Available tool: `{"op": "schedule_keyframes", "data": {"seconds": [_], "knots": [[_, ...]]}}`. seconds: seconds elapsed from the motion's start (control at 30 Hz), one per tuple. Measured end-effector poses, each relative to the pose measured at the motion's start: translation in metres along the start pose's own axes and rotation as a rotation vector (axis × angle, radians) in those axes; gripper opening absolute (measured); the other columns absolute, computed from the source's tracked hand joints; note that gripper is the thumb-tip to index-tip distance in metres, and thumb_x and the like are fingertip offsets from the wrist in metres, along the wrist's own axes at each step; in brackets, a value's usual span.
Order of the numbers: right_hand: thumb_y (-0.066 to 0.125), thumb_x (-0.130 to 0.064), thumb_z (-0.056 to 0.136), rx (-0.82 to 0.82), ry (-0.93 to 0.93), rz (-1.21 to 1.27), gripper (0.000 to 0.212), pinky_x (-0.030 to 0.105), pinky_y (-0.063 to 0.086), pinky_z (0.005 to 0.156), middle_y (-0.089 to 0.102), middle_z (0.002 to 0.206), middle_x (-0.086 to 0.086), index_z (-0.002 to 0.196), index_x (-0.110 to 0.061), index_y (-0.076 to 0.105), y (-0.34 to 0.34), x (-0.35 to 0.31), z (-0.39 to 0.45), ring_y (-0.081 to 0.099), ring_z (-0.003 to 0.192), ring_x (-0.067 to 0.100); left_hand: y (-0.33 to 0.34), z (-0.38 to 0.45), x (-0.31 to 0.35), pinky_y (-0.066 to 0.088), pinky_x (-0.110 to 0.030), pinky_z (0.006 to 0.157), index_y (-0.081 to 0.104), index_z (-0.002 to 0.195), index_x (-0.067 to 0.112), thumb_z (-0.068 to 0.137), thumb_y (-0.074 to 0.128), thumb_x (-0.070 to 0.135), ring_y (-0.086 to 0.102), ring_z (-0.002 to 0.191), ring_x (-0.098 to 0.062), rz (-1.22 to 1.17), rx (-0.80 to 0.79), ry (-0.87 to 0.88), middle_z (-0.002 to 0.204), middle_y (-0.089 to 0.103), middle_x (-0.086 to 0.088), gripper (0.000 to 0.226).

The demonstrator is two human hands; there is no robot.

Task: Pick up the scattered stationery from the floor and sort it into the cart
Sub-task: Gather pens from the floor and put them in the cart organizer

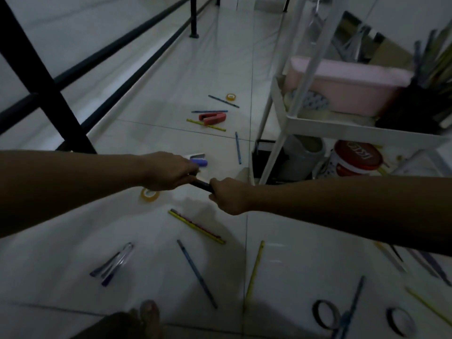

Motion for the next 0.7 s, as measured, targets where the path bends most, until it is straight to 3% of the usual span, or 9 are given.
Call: {"op": "schedule_keyframes", "data": {"seconds": [0.17, 0.33, 0.47, 0.6, 0.67, 0.7], "knots": [[0.038, -0.027, 0.103, -0.014, 0.017, -0.068, 0.014, 0.036, 0.038, 0.06, 0.049, 0.082, 0.008, 0.104, -0.012, 0.038, 0.013, 0.038, -0.06, 0.049, 0.068, 0.026, 0.001, 0.001, 0.064, 0.035, -0.025, 0.07, 0.053, 0.111, 0.019, 0.101, 0.038, 0.033, 0.047, 0.078, -0.012, -0.174, 0.092, 0.129, 0.097, 0.055, 0.003, 0.023], [0.034, -0.041, 0.103, -0.022, 0.114, -0.087, 0.037, 0.034, 0.039, 0.064, 0.05, 0.088, 0.003, 0.126, -0.012, 0.037, 0.003, 0.082, -0.12, 0.047, 0.067, 0.018, -0.016, 0.038, 0.126, 0.045, -0.036, 0.078, 0.052, 0.111, 0.018, 0.101, 0.041, 0.033, 0.055, 0.089, -0.022, -0.197, -0.014, 0.187, 0.102, 0.06, -0.005, 0.021], [0.029, -0.044, 0.103, 0.139, 0.175, -0.071, 0.031, 0.039, 0.046, 0.071, 0.049, 0.077, 0.002, 0.113, -0.016, 0.039, -0.008, 0.125, -0.161, 0.053, 0.077, 0.027, -0.018, 0.079, 0.161, 0.045, -0.037, 0.083, 0.055, 0.118, 0.005, 0.1, 0.044, 0.028, 0.056, 0.097, -0.028, -0.109, -0.209, 0.143, 0.112, 0.057, -0.012, 0.032], [0.031, -0.032, 0.104, 0.049, 0.309, -0.212, 0.035, 0.043, 0.05, 0.084, 0.053, 0.12, 0.022, 0.132, -0.011, 0.038, 0.014, 0.182, -0.179, 0.056, 0.097, 0.034, 0.0, 0.104, 0.174, 0.037, -0.032, 0.073, 0.057, 0.115, 0.0, 0.1, 0.043, 0.032, 0.046, 0.084, -0.022, 0.021, -0.399, 0.046, 0.106, 0.052, -0.013, 0.037], [0.032, -0.028, 0.104, 0.037, 0.333, -0.262, 0.042, 0.042, 0.047, 0.087, 0.046, 0.134, 0.021, 0.141, -0.008, 0.032, 0.016, 0.198, -0.178, 0.054, 0.109, 0.036, 0.004, 0.108, 0.183, 0.039, -0.034, 0.074, 0.055, 0.107, 0.0, 0.101, 0.041, 0.032, 0.047, 0.083, -0.023, 0.078, -0.41, 0.094, 0.107, 0.053, -0.015, 0.035], [0.033, -0.028, 0.104, 0.038, 0.336, -0.287, 0.044, 0.041, 0.046, 0.086, 0.045, 0.136, 0.02, 0.142, -0.008, 0.03, 0.015, 0.202, -0.176, 0.053, 0.11, 0.036, 0.006, 0.107, 0.187, 0.042, -0.035, 0.08, 0.054, 0.113, -0.001, 0.102, 0.039, 0.032, 0.05, 0.089, -0.026, 0.117, -0.413, 0.131, 0.115, 0.052, -0.017, 0.038]]}}
Point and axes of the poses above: each hand's wrist, its own z-axis towards the middle knuckle, its own y-axis out of the palm, x = y × z, the point moved 10 cm from there along z, towards the middle knuckle
